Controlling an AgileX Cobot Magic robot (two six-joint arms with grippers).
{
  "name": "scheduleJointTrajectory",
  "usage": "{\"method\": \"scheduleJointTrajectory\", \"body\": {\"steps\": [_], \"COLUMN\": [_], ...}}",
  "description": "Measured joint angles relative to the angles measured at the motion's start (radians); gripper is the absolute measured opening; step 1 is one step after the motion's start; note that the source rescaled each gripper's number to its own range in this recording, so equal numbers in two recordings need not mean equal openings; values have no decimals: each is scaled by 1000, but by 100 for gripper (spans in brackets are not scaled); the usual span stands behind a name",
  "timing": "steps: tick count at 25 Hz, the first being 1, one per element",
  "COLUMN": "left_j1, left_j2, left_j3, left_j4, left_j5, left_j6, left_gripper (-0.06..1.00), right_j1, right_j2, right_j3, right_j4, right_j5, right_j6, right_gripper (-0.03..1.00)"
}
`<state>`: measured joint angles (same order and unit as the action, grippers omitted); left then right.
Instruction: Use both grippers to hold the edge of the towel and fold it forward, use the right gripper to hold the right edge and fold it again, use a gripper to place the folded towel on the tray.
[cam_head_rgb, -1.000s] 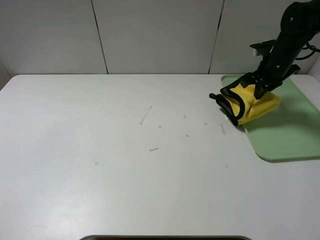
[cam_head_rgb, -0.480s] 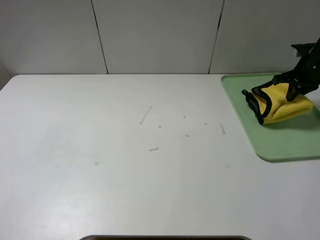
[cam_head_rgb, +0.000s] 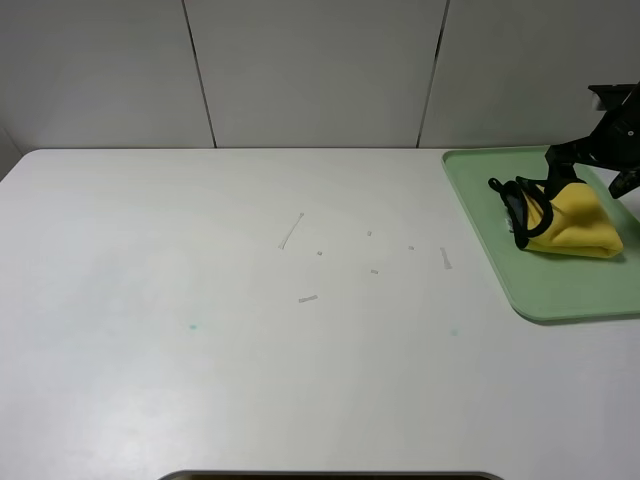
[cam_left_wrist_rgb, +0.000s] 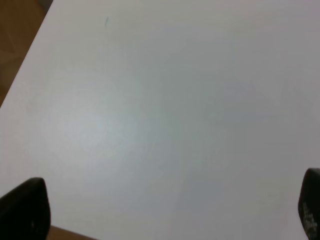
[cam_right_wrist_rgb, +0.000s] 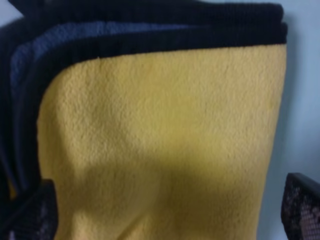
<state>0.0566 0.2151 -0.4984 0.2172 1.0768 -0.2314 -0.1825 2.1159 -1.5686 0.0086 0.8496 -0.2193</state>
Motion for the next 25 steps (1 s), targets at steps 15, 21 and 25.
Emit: {"method": "scheduleJointTrajectory", "body": {"steps": [15,21,25], "left_j1": [0,0,0], "left_j2": [0,0,0], "left_j3": [0,0,0], "left_j4": [0,0,0], "left_j5": [0,0,0], "left_j6": [0,0,0], "left_gripper": [100,100,100], "right_j1": [0,0,0], "right_j2": [-215,-401,-579], "right_j3": [10,158,318], "right_j4": [60,74,92], "right_j5": [351,359,359], "right_j6": [-15,20,41], "right_gripper": [100,100,100]}}
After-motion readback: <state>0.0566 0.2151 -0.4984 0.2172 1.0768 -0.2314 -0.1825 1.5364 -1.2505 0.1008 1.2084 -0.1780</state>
